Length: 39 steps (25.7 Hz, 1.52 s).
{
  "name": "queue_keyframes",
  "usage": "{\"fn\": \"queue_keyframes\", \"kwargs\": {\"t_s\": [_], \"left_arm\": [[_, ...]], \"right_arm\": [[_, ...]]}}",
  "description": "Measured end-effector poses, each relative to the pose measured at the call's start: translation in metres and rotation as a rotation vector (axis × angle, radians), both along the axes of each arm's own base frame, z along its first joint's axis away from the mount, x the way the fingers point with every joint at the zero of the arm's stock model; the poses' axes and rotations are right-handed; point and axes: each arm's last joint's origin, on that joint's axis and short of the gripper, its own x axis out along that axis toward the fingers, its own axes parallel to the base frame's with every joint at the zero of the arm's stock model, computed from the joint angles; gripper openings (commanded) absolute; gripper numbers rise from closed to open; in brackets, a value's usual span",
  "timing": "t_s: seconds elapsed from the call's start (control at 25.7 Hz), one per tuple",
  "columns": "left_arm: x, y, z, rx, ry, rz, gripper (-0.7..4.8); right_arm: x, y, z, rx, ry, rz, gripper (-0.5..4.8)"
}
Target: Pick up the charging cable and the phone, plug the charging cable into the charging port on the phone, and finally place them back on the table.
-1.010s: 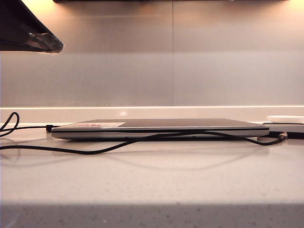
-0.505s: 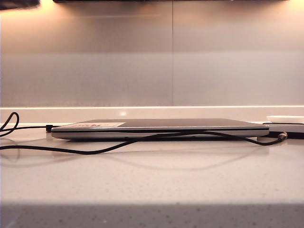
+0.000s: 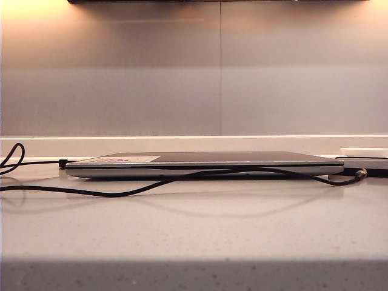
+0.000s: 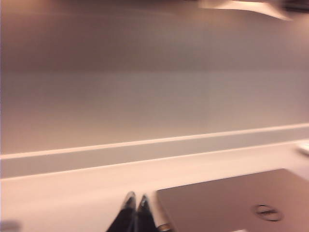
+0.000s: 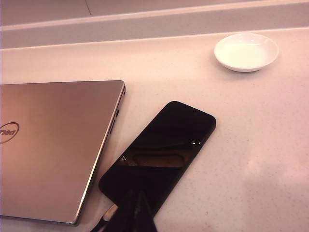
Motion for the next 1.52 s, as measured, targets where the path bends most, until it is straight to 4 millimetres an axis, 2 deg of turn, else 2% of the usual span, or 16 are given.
{"fn": "queue_keyframes", "kwargs": {"t_s": [0.16,0.7,1.52], "left_arm": [[0.003,0.005,-0.020,0.007,0.043,0.063,-0.06],[0.011,0.008,-0.056,0.015,0.111,0.097,-0.05],[0.012,0.007,-0.062,0.043,0.177,0.098,-0.05]], "right_arm": [[0.000,0.000,0.000,0.000,0.000,0.000,-0.01],[0.000,0.000,0.000,0.000,0.000,0.000,-0.01],[0.000,0.000,0.000,0.000,0.000,0.000,-0.01]]}}
